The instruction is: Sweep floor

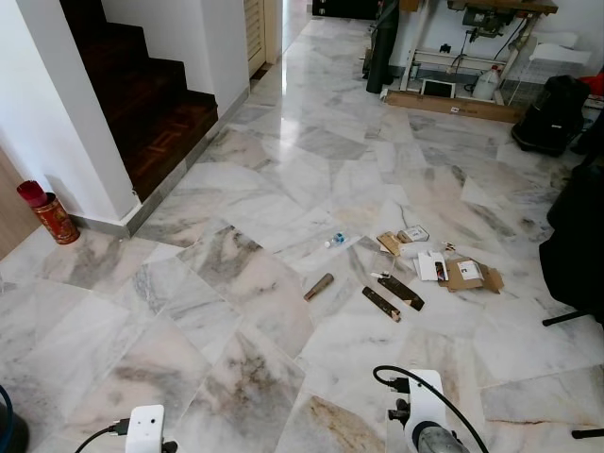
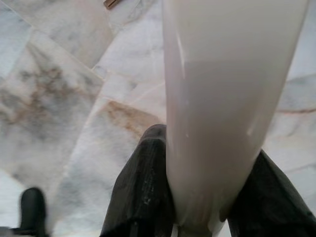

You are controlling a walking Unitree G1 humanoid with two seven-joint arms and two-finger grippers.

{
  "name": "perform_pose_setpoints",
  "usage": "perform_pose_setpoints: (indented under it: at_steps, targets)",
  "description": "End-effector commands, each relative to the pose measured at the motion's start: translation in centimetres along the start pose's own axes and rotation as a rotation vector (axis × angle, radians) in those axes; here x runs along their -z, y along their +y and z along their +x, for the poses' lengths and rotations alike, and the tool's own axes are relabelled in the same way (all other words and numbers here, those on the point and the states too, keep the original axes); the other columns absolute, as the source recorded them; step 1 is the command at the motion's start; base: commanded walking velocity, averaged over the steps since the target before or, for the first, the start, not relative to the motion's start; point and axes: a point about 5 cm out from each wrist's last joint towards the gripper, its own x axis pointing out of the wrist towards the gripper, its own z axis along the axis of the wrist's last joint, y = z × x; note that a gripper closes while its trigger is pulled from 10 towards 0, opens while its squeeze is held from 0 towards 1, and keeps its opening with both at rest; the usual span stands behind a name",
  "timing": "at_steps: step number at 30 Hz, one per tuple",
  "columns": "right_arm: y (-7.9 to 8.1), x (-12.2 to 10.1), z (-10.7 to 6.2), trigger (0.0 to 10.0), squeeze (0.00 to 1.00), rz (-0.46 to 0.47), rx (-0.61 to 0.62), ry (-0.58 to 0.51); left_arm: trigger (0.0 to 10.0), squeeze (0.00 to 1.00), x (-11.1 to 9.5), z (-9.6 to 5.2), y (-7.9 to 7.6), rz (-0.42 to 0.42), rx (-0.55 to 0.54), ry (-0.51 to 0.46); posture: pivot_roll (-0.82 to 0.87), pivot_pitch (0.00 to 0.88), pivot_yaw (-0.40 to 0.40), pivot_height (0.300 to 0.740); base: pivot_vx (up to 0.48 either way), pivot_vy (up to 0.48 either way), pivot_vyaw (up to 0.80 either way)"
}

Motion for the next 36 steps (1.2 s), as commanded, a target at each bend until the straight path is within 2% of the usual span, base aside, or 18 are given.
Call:
perform_pose_setpoints:
  at_steps: [1,7,16,18,20,23,30,32,36]
  targets:
    - [-0.5,-1.1,0.2,10.0,0.00,-0.066,0.027,-0.041,10.0,0.00,-1.2,0.2,0.4,0.024,-0.022,-0.052,0.06,0.015,-0.056,0.740,0.000,0.000,0.00]
    - [-1.1,-2.3,0.3,10.0,0.00,-0.112,0.081,-0.096,10.0,0.00,-2.8,0.3,0.6,0.024,-0.043,-0.124,0.05,0.015,-0.056,0.740,0.000,0.000,0.00]
    - [-2.3,-6.4,0.5,10.0,0.00,-0.167,0.182,-0.260,10.0,0.00,-7.9,0.4,1.0,0.014,-0.066,-0.338,0.05,0.016,-0.060,0.740,0.000,0.000,0.00]
    - [-3.1,-8.1,0.4,10.0,0.00,-0.151,0.229,-0.316,10.0,0.00,-9.8,0.3,1.1,0.003,-0.069,-0.416,0.06,0.016,-0.060,0.740,0.000,0.000,0.00]
    - [-3.4,-8.8,0.4,10.0,0.00,-0.148,0.246,-0.339,10.0,0.00,-10.3,0.3,1.0,0.001,-0.066,-0.437,0.06,0.016,-0.060,0.740,0.000,0.000,0.00]
    - [-4.2,-11.3,0.1,10.0,0.00,-0.135,0.300,-0.425,10.0,0.00,-11.8,0.0,0.6,0.006,-0.049,-0.505,0.06,0.015,-0.061,0.740,0.000,0.000,0.00]
    - [-4.9,-14.0,-0.5,10.0,0.00,-0.070,0.359,-0.534,10.0,0.00,-13.6,-0.4,-0.3,0.033,-0.005,-0.600,0.06,0.010,-0.061,0.740,0.000,0.000,0.00]
    - [-4.9,-14.1,-0.5,10.0,0.00,-0.063,0.361,-0.540,10.0,0.00,-13.7,-0.4,-0.4,0.034,-0.003,-0.606,0.07,0.009,-0.061,0.740,0.000,0.000,0.00]
    - [-4.6,-15.0,-0.7,10.0,0.00,0.047,0.324,-0.581,10.0,0.00,-15.0,-0.9,-0.6,0.047,0.004,-0.679,0.07,0.007,-0.062,0.740,0.000,0.000,0.00]
